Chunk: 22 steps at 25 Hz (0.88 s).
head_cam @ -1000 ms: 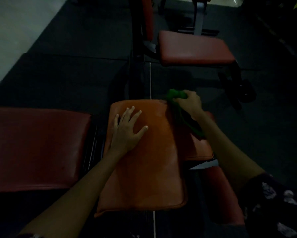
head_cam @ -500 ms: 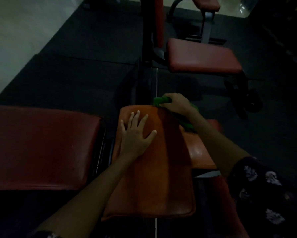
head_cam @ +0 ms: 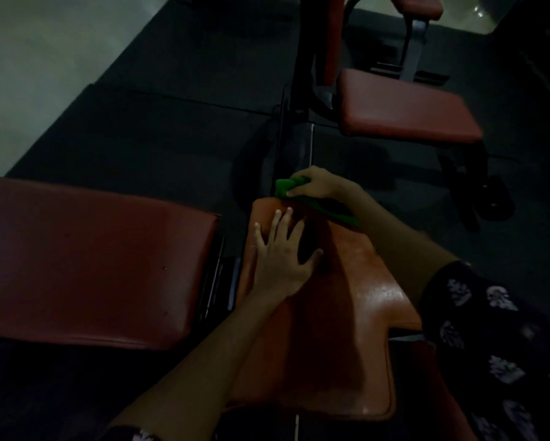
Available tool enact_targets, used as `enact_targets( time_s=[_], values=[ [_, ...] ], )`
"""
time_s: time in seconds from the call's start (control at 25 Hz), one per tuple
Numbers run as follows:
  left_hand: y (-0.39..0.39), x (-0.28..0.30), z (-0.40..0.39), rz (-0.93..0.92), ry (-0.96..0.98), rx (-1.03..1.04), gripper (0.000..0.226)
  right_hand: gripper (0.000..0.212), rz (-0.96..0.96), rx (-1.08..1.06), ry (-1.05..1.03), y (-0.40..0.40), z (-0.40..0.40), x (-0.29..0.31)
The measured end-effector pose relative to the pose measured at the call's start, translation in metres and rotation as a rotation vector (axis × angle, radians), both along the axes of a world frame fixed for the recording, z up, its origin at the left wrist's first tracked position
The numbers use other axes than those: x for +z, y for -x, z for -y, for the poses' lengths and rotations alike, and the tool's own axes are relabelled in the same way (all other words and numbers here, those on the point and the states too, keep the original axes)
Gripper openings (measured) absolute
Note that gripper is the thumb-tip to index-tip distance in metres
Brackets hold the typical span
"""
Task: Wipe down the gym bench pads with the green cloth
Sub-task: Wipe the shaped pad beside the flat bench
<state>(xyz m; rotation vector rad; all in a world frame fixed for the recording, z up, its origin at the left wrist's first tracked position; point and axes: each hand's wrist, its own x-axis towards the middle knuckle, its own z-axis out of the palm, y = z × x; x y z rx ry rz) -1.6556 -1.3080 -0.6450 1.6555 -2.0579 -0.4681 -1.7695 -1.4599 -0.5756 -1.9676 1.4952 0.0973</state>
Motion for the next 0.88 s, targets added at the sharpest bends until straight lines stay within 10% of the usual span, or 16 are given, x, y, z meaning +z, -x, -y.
enact_targets(
  time_s=[0.32,0.48,0.88],
  values=[
    [-0.002,0.006,0.001,-0.059,-0.08,-0.018,0.067,0.048,-0.043,-0.144,-0.003,0.032,-0.002,-0.006],
    [-0.045,0.03,0.004,-0.376,-0.375,-0.181,0.054,0.046,-0.146,-0.02,0.207,-0.007,-0.012,-0.008],
    [-0.243,0.02,-0.029,0.381,0.046,0.396,0.07,0.046,-0.46,0.405,0.579,-0.094,-0.062,-0.008]
  ],
)
